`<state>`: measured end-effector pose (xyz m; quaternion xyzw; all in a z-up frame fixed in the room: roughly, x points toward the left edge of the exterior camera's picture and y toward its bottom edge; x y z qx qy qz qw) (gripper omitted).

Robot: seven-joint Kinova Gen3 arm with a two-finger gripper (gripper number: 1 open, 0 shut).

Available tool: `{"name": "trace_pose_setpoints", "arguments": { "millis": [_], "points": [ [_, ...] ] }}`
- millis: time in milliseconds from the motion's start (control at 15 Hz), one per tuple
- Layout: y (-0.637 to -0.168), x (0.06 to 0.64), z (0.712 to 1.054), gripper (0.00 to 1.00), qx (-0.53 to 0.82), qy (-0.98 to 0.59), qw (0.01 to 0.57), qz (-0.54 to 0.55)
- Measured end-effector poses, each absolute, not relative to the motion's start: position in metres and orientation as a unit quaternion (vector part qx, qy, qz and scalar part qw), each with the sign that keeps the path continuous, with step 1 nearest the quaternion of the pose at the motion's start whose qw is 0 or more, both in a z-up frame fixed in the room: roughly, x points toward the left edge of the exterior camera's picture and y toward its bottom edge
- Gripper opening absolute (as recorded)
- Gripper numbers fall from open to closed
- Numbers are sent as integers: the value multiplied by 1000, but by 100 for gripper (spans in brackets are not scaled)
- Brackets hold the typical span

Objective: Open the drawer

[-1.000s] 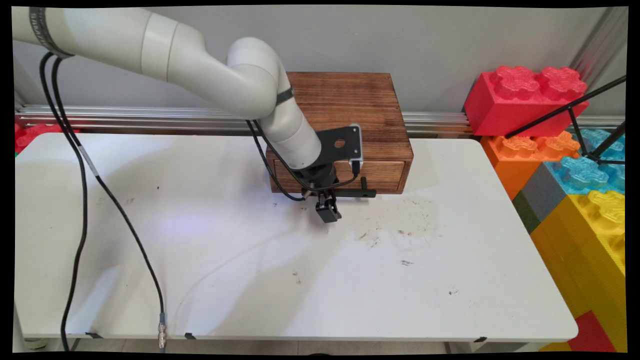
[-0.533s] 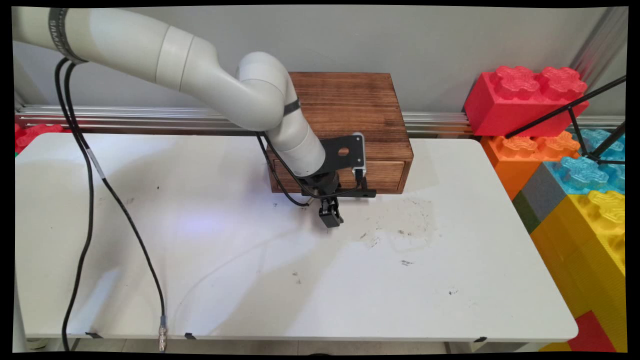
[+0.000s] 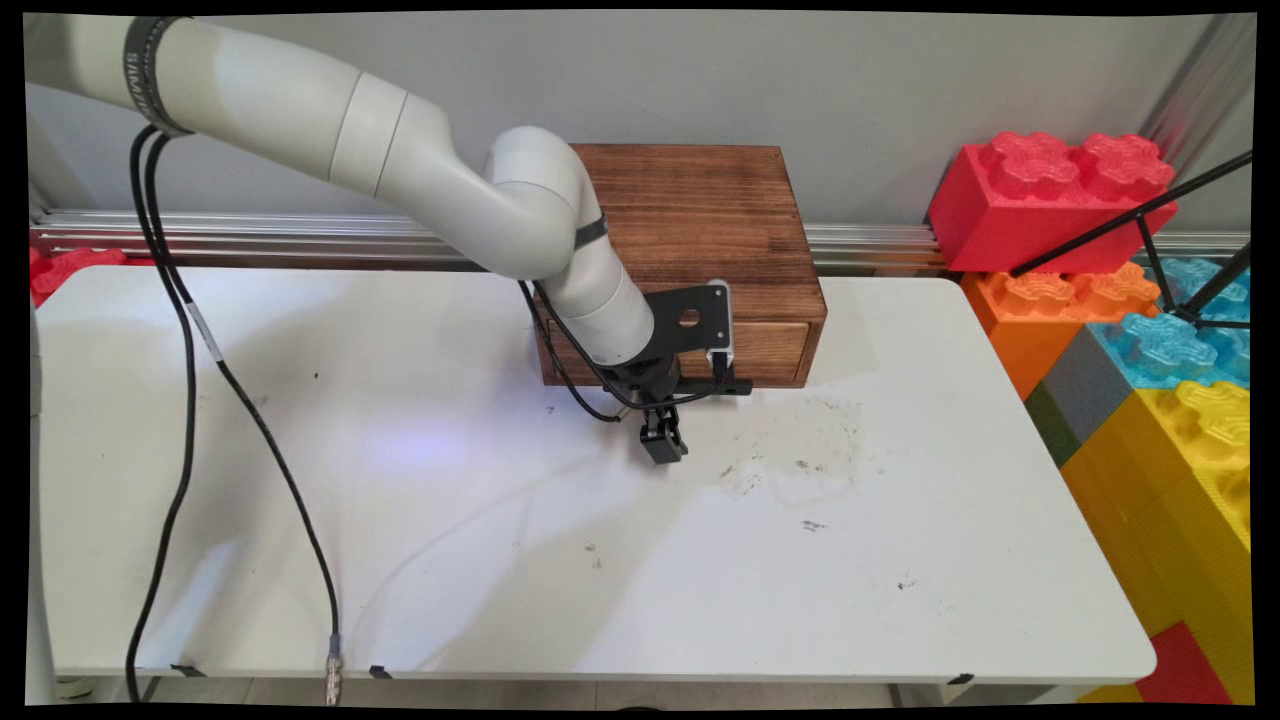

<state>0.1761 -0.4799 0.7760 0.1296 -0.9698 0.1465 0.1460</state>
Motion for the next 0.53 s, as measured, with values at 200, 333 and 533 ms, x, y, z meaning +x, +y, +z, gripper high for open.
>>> {"name": "trace_pose_setpoints", "arguments": {
  "millis": [200, 333, 533],
  "points": [
    [-477, 174, 772, 100, 128, -970, 147, 142],
    [-474, 172, 769, 100, 124, -971, 150, 138],
    [-467, 168, 767, 100, 118, -972, 155, 131]
  ]
}}
